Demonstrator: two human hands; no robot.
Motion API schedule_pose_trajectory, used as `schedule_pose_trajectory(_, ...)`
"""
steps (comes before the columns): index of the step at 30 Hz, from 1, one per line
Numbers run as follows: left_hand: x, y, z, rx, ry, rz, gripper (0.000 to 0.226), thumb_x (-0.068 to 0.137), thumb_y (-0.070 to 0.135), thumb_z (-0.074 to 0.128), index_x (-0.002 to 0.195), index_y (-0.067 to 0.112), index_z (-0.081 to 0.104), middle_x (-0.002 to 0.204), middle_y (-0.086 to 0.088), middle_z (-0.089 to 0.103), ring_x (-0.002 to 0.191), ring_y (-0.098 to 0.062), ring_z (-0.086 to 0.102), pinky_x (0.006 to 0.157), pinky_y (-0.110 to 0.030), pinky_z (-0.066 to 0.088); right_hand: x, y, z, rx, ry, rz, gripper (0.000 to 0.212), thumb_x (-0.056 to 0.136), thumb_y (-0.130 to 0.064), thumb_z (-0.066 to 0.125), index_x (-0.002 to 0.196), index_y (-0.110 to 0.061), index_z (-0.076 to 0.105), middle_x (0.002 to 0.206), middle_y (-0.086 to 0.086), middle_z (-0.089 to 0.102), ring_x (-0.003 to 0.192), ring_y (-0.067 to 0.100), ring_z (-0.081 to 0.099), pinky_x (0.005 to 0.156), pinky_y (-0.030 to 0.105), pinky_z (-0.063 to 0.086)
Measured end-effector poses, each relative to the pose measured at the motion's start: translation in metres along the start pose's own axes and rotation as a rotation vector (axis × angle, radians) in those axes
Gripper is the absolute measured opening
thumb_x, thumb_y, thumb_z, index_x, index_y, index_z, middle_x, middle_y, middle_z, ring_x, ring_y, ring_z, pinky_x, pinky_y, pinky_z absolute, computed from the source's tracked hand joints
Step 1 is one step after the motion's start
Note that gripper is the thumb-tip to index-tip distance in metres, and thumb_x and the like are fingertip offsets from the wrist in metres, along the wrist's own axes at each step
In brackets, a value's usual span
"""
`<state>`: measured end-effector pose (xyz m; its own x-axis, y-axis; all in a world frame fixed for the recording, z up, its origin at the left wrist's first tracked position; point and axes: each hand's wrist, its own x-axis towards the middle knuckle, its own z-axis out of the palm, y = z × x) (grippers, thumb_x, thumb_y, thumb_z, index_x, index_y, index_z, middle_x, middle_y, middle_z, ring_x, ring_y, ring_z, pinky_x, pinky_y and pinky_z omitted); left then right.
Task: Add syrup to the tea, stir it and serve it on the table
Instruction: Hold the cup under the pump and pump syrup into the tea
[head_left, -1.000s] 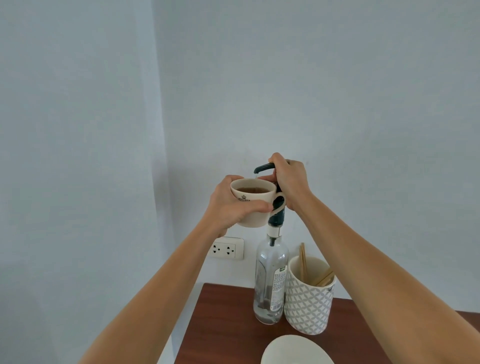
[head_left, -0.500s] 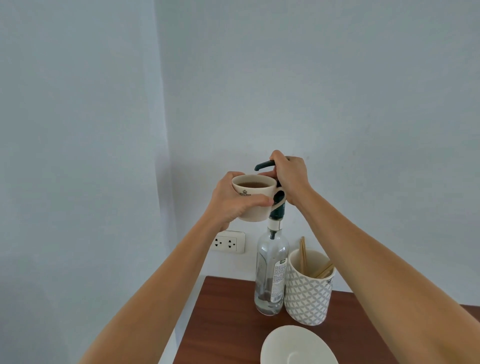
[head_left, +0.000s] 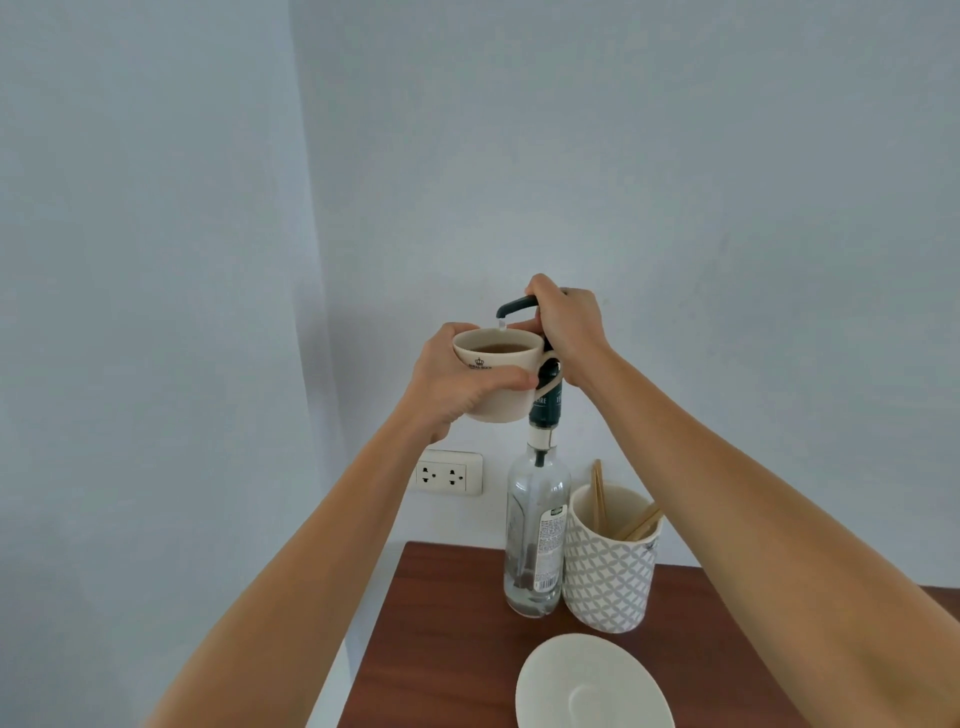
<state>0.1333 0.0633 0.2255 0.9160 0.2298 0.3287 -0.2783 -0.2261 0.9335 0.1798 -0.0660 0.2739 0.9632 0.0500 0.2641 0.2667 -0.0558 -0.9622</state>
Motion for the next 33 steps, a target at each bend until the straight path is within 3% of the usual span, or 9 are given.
schedule_pose_trajectory(8, 0.0, -0.003, 0.001, 0.004, 0.001, 0.003, 0.078, 0.029, 0.042, 0.09, 0.099, 0.033, 0.057, 0.093, 0.013, 0.068, 0.085, -0.008, 0.066, 0.064, -0.031, 0.052, 0.004, 0.008, -0.001, -0.015, -0.011, -0.035, 0.052, 0.079, -0.024, 0.048, 0.027, -0.025, 0.059, 0.074, 0.015, 0.08, 0.068, 0.028, 0.064, 0.054, 0.027, 0.047)
schedule_pose_trajectory(12, 0.0, -0.005, 0.002, 0.006, 0.008, 0.002, 0.076, 0.029, 0.041, 0.09, 0.097, 0.035, 0.057, 0.09, 0.015, 0.068, 0.083, -0.006, 0.066, 0.063, -0.029, 0.052, 0.006, 0.012, -0.001, -0.012, 0.009, -0.025, 0.036, 0.078, -0.023, 0.05, 0.043, -0.019, 0.056, 0.069, 0.014, 0.078, 0.066, 0.029, 0.062, 0.058, 0.033, 0.047)
schedule_pose_trajectory(15, -0.001, -0.007, 0.003, 0.006, 0.008, 0.002, 0.078, 0.029, 0.041, 0.09, 0.099, 0.033, 0.057, 0.092, 0.013, 0.069, 0.084, -0.007, 0.066, 0.063, -0.029, 0.051, 0.005, 0.013, -0.002, -0.02, -0.009, -0.015, 0.039, 0.078, -0.022, 0.049, 0.043, -0.016, 0.062, 0.074, 0.019, 0.079, 0.062, 0.027, 0.059, 0.057, 0.032, 0.048)
schedule_pose_trajectory(20, -0.003, -0.007, 0.004, 0.017, 0.006, -0.019, 0.078, 0.03, 0.042, 0.09, 0.1, 0.033, 0.056, 0.094, 0.012, 0.068, 0.086, -0.009, 0.066, 0.063, -0.03, 0.051, 0.0, 0.011, -0.001, -0.044, -0.007, -0.013, 0.019, 0.079, -0.024, 0.05, 0.08, -0.007, 0.058, 0.091, 0.024, 0.079, 0.066, 0.027, 0.059, 0.064, 0.036, 0.047)
schedule_pose_trajectory(23, -0.006, -0.003, 0.004, 0.025, -0.007, -0.019, 0.078, 0.03, 0.042, 0.09, 0.099, 0.033, 0.056, 0.094, 0.011, 0.068, 0.085, -0.009, 0.065, 0.062, -0.029, 0.05, -0.002, 0.011, -0.004, -0.042, -0.005, -0.005, 0.028, 0.081, -0.025, 0.052, 0.058, -0.01, 0.057, 0.078, 0.018, 0.079, 0.067, 0.027, 0.063, 0.063, 0.033, 0.049)
schedule_pose_trajectory(25, -0.008, 0.0, 0.004, 0.027, -0.01, -0.025, 0.078, 0.03, 0.043, 0.089, 0.099, 0.034, 0.055, 0.096, 0.01, 0.067, 0.087, -0.01, 0.065, 0.062, -0.03, 0.05, -0.003, 0.007, -0.008, -0.009, -0.031, 0.008, 0.032, 0.083, -0.029, 0.056, 0.056, -0.014, 0.059, 0.08, 0.02, 0.079, 0.069, 0.025, 0.069, 0.067, 0.033, 0.053)
schedule_pose_trajectory(29, -0.012, 0.006, 0.004, 0.023, -0.008, -0.018, 0.087, 0.028, 0.045, 0.088, 0.107, 0.029, 0.055, 0.097, 0.01, 0.066, 0.086, -0.009, 0.064, 0.062, -0.028, 0.047, -0.005, -0.002, -0.013, -0.043, -0.026, -0.015, 0.046, 0.086, -0.055, 0.061, 0.074, -0.01, 0.064, 0.089, 0.016, 0.079, 0.068, 0.02, 0.069, 0.076, 0.035, 0.058)
schedule_pose_trajectory(31, -0.015, 0.007, 0.005, 0.024, -0.003, -0.013, 0.09, 0.027, 0.045, 0.087, 0.11, 0.027, 0.055, 0.096, 0.012, 0.066, 0.084, -0.007, 0.064, 0.061, -0.026, 0.047, -0.011, 0.0, -0.014, -0.086, -0.03, -0.022, 0.055, 0.087, -0.065, 0.053, 0.075, -0.011, 0.061, 0.08, 0.008, 0.07, 0.072, 0.02, 0.063, 0.078, 0.036, 0.053)
schedule_pose_trajectory(33, -0.018, 0.008, 0.005, 0.02, -0.006, -0.01, 0.091, 0.027, 0.044, 0.087, 0.11, 0.027, 0.055, 0.096, 0.012, 0.066, 0.084, -0.007, 0.064, 0.062, -0.026, 0.047, -0.021, 0.007, -0.015, -0.124, -0.021, -0.026, 0.053, 0.092, -0.064, 0.045, 0.071, -0.015, 0.047, 0.07, 0.004, 0.05, 0.066, 0.019, 0.046, 0.067, 0.034, 0.041)
